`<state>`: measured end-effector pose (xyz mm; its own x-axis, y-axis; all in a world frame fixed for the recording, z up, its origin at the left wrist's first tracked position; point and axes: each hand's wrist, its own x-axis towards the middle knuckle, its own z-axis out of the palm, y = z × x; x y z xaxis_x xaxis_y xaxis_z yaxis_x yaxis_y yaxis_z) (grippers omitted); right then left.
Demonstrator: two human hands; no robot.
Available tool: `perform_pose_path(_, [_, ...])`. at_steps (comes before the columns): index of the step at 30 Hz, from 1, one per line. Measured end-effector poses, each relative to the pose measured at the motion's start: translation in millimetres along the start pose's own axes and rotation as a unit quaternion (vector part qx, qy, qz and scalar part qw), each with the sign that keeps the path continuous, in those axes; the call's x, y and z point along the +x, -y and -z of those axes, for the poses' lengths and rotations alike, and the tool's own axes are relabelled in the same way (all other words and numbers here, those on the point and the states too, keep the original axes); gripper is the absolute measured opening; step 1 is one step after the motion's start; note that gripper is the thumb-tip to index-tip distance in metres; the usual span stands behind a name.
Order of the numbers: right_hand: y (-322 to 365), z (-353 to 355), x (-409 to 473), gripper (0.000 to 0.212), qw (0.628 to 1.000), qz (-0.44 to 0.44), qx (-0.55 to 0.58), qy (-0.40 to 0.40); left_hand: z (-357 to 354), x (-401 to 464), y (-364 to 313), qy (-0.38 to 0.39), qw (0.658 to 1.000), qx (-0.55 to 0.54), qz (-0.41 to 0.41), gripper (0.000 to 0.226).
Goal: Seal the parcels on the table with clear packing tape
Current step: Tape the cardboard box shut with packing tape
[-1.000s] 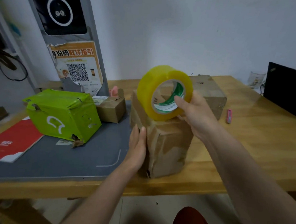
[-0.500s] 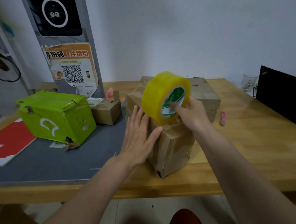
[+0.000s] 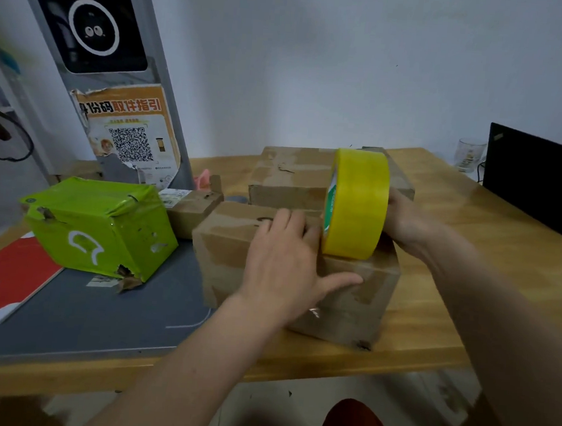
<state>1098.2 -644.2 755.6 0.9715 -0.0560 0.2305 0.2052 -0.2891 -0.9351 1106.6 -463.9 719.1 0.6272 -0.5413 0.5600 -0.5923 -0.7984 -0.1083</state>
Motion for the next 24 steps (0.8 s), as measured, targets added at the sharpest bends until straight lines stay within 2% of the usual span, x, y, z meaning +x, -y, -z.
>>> perform_pose_path(3, [5.1, -3.6, -1.8, 0.035, 0.999, 0.018, -0.031, -0.021, 12.6, 21.8, 13.3, 0.139, 0.989, -0.049, 0.003, 0.101])
perform_pose_path(6, [5.7, -4.9, -3.4, 0.031, 0.998, 0.026, -0.049, -0.032, 9.1, 43.8, 28.9, 0.293, 0.952, -0.087, -0.018, 0.138])
perform_pose_path(7, [5.0, -5.1, -5.0, 0.028, 0.998, 0.029, -0.052, -0.029, 6.8, 49.1, 31.9, 0.328, 0.939, -0.100, -0.031, 0.142])
perform_pose_path(9, [1.4, -3.6, -6.9, 0.019, 0.998, 0.031, -0.046, -0.021, 4.5, 56.2, 33.5, 0.368, 0.922, -0.109, -0.052, 0.135])
perform_pose_path(12, [-2.4, -2.0, -2.6, 0.014, 0.999, 0.031, -0.030, -0.032, 1.5, 57.7, 32.7, 0.344, 0.930, -0.114, -0.053, 0.130])
perform_pose_path(15, [-2.0, -3.4, 8.5, 0.023, 0.997, 0.024, -0.012, -0.078, 2.4, 53.1, 29.8, 0.323, 0.939, -0.114, -0.027, 0.120])
perform_pose_path(20, [0.5, -5.4, 32.1, 0.034, 0.998, 0.026, 0.008, -0.050, 3.6, 58.3, 30.8, 0.294, 0.951, -0.090, 0.024, 0.110])
perform_pose_path(24, [-3.6, -4.3, 46.5, 0.030, 0.999, 0.002, 0.029, -0.043, -5.6, 69.7, 29.6, 0.300, 0.945, -0.120, 0.055, 0.111])
